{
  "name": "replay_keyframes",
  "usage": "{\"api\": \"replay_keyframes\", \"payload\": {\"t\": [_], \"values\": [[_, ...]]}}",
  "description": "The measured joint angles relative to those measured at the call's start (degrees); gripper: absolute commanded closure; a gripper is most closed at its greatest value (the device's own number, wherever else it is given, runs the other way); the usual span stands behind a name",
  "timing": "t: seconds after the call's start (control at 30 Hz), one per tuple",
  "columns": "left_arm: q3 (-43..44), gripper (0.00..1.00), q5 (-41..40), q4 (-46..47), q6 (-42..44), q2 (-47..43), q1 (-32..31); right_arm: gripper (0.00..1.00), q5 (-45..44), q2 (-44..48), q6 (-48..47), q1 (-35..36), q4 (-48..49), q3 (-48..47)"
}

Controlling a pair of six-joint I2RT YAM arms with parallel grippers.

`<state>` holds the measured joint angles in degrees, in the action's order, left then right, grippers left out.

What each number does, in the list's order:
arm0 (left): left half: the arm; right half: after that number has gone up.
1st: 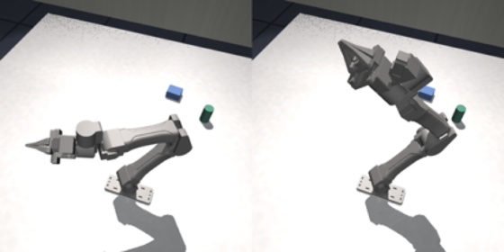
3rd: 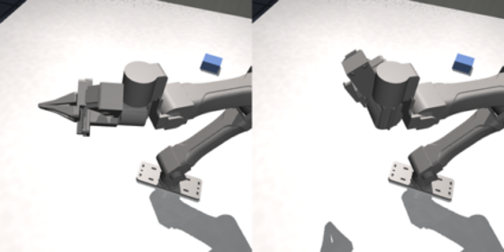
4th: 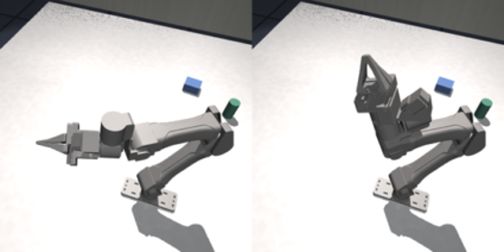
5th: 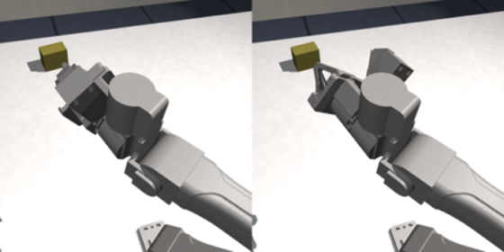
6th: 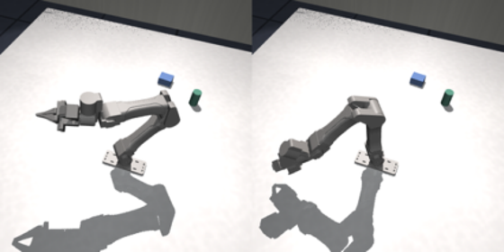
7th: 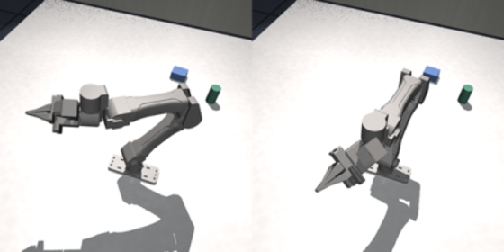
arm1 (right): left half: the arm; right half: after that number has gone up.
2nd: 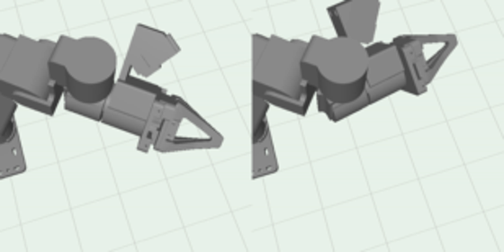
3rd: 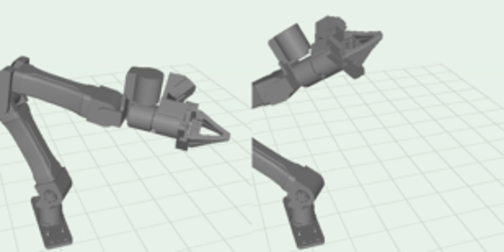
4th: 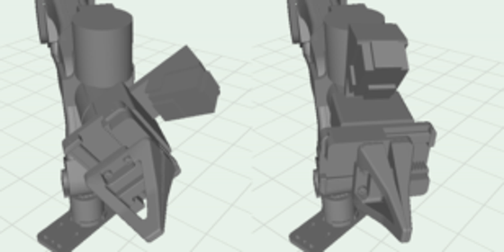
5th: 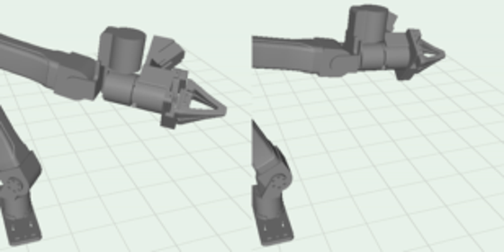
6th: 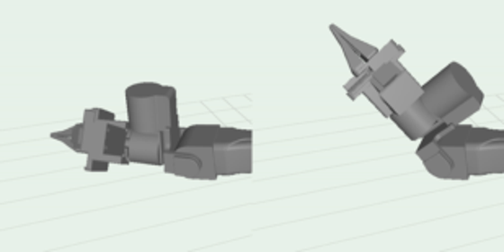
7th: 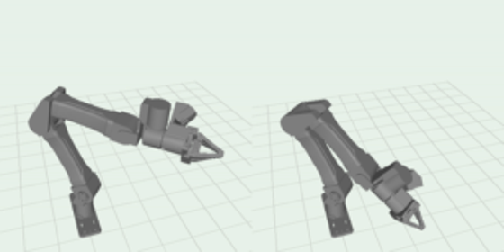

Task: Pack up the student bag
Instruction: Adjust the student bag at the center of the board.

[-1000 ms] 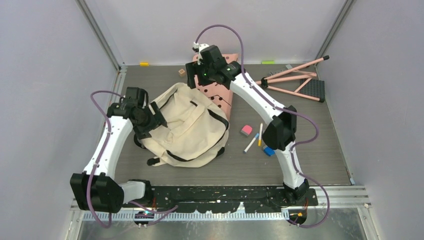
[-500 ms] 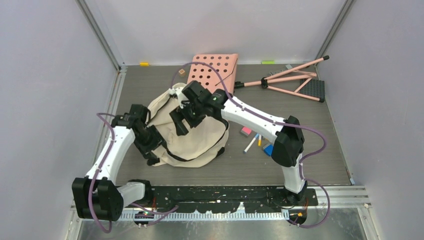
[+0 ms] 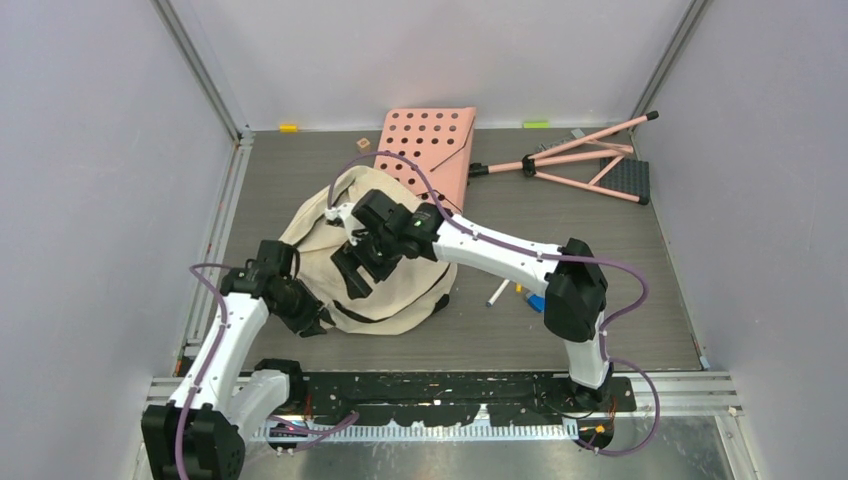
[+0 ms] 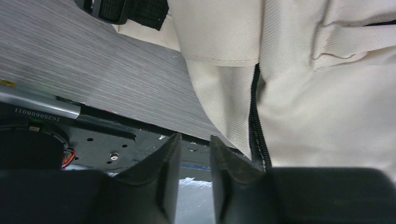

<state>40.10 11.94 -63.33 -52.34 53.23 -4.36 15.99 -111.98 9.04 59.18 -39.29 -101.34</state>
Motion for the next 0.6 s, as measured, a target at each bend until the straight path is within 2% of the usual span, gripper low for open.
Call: {"api": "replay_keyframes", "payload": {"t": [0.07, 0.2, 0.47, 0.6], "values": [[-1.07, 0.80, -0.17, 0.07, -0.46, -0.76, 0.00, 0.20, -0.17, 0.00, -0.33, 1.40, 0.04, -0.07], [-3.28, 0.84, -0.50, -0.09, -1.66, -2.49, 0.00, 0.21, -0.24, -0.35, -1.01, 3.61, -0.70, -0.81], [-4.24, 0.74, -1.25, 0.87, -5.16, -7.91, 0.00, 0.27, -2.45, -2.73, -2.86, 5.53, -2.97, -1.64], [-3.56, 0.63, -1.36, 2.14, -7.30, -8.79, 0.00, 0.34, -3.61, -3.15, -3.67, 5.53, -3.89, -1.64]]}}
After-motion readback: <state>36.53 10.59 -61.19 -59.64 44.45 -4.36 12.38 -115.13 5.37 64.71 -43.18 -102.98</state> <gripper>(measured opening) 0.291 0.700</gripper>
